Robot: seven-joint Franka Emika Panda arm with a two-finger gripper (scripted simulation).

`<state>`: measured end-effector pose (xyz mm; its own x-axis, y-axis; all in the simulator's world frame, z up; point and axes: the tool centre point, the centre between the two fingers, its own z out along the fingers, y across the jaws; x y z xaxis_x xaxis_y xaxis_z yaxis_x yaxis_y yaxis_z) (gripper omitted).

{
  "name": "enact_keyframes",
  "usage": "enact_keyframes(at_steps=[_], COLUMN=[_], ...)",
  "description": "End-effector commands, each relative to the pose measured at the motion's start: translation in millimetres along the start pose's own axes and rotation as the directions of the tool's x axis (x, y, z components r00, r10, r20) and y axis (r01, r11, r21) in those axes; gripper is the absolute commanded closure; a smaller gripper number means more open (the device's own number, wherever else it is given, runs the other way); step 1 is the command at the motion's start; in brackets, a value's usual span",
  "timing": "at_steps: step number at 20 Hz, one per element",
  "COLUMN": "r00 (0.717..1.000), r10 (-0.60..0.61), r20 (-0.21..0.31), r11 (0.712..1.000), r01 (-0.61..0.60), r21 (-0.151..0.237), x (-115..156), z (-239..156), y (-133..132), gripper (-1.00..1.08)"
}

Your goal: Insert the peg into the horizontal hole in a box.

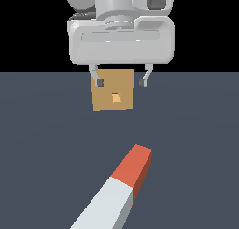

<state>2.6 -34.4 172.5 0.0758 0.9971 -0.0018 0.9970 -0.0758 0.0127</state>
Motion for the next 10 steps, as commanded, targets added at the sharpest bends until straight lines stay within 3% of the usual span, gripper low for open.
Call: enact_keyframes(at_steps=[1, 5, 10], r00=[0.998, 0.983, 0.942], r10=[0.056, 0.186, 0.337], r20=[0.002, 0.004, 0.006], r11=[0.998, 0.983, 0.942], r01=[-0.056, -0.186, -0.337], r21=[0.002, 0.005, 0.009], x=[-22.3, -73.3, -133.5], z=[13.0, 42.8, 78.3], y=[2.5, 4.2, -2.8], gripper=[-0.92, -0.92, -0.92])
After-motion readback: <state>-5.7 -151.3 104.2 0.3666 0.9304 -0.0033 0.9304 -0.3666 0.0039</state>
